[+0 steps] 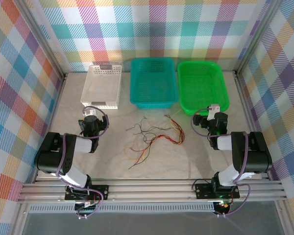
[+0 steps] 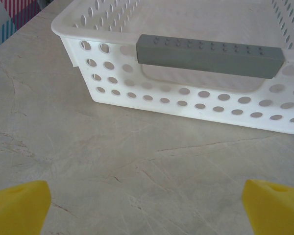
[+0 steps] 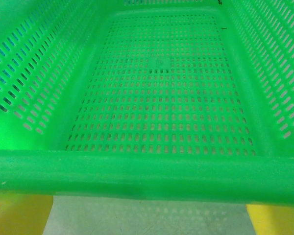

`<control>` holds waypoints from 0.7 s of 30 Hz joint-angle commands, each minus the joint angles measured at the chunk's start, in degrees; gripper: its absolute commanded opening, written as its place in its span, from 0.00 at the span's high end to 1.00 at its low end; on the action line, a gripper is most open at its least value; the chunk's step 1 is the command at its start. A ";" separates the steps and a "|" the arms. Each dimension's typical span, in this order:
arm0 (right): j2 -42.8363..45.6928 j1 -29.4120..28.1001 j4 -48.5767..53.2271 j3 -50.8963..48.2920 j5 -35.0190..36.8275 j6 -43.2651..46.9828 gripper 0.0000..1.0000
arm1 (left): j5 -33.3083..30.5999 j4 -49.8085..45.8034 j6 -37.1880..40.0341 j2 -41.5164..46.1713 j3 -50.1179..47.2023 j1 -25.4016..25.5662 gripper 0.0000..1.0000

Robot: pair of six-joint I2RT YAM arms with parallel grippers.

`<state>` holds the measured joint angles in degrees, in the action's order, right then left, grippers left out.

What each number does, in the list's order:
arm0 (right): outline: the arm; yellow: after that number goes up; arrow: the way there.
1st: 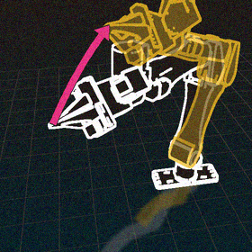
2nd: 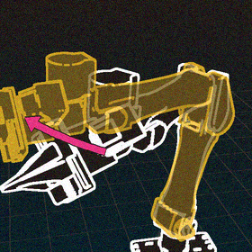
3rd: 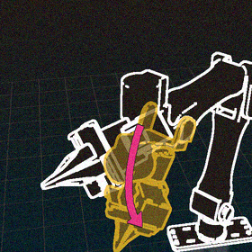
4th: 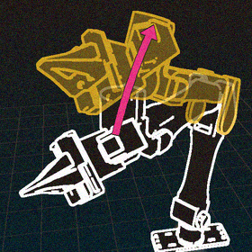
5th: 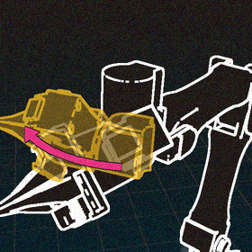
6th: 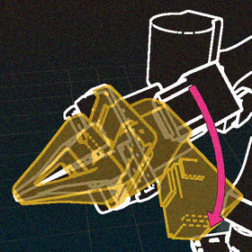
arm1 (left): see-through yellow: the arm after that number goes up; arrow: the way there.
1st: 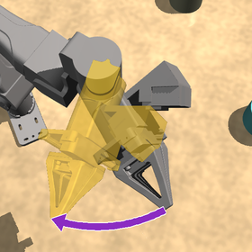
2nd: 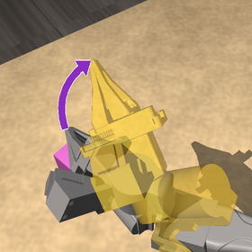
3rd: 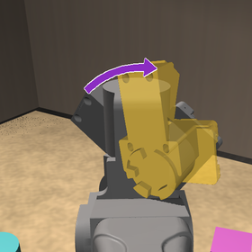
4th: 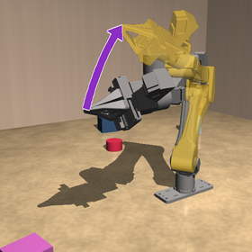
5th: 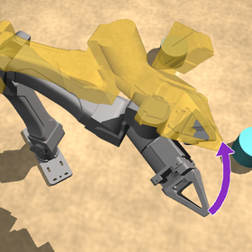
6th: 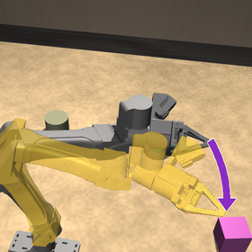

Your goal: Untangle the cables

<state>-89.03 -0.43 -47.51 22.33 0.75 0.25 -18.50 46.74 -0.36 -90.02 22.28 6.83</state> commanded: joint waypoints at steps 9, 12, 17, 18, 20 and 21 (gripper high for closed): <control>15.02 -0.20 17.89 5.17 8.33 -4.45 0.00 | 0.55 2.03 -0.07 0.51 0.40 -0.49 0.00; 19.62 -0.26 22.80 6.44 6.90 -6.15 0.00 | 0.54 2.03 -0.04 0.54 0.44 -0.44 0.00; 28.85 -1.05 31.43 8.86 -5.25 -10.44 0.00 | 0.55 1.97 -0.03 0.53 0.39 -0.50 0.00; 30.88 -1.23 32.45 8.85 -7.24 -10.49 0.00 | 0.55 1.98 -0.04 0.53 0.43 -0.50 0.00; 35.15 -1.32 31.58 7.28 -10.19 -11.48 0.00 | 0.56 1.95 -0.07 0.56 0.43 -0.42 0.00; 37.00 -1.33 31.34 6.56 -11.43 -11.92 0.00 | 0.52 1.97 -0.03 0.48 0.46 -0.45 0.00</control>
<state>-56.27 -1.39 -18.44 29.45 -3.42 -8.80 -18.50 46.74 -0.36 -90.02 22.28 6.83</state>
